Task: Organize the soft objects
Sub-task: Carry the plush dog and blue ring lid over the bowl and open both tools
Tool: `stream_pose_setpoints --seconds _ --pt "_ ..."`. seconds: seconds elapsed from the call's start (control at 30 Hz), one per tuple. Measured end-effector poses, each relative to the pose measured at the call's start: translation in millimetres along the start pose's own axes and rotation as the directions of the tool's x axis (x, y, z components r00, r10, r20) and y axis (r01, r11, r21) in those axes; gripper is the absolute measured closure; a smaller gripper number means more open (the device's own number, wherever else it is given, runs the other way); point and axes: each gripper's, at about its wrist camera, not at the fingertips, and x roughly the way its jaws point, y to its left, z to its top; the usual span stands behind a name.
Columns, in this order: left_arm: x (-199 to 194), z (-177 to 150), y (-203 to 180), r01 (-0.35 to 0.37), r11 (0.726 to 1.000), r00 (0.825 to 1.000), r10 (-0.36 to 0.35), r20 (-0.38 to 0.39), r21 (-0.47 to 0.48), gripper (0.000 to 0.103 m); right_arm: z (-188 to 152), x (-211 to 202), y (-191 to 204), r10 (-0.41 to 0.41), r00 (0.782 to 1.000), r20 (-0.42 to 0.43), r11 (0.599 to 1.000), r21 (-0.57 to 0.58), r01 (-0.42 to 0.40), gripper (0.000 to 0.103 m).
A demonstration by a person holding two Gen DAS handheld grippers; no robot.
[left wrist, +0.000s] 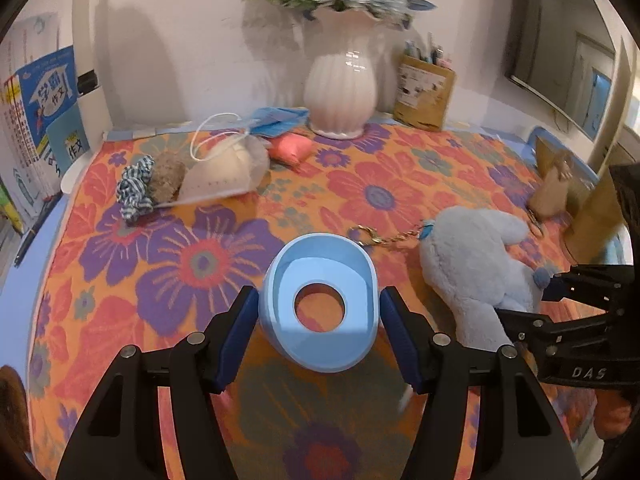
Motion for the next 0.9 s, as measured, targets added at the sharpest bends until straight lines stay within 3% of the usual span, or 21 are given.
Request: stream_pose_setpoints --seconds 0.1,0.27,0.53,0.9 --pt "-11.0 -11.1 -12.1 0.034 0.999 0.999 -0.034 -0.006 0.006 0.043 -16.2 -10.6 -5.6 0.038 0.999 -0.013 0.998 0.055 -0.037 0.052" --pt "-28.8 -24.8 -35.7 0.079 0.996 0.997 -0.079 -0.004 0.029 0.043 -42.7 -32.3 -15.7 0.025 1.000 -0.011 0.993 0.117 -0.024 0.052" --pt "-50.1 -28.9 -87.4 0.170 0.980 0.985 -0.171 0.007 0.105 0.043 -87.8 -59.0 -41.7 0.070 0.998 -0.007 0.973 0.220 -0.067 0.052" --pt "-107.3 -25.2 -150.1 0.218 0.950 0.965 -0.243 0.094 0.223 0.043 -127.9 -131.7 -65.2 0.064 0.989 0.130 0.953 0.287 -0.099 0.053"
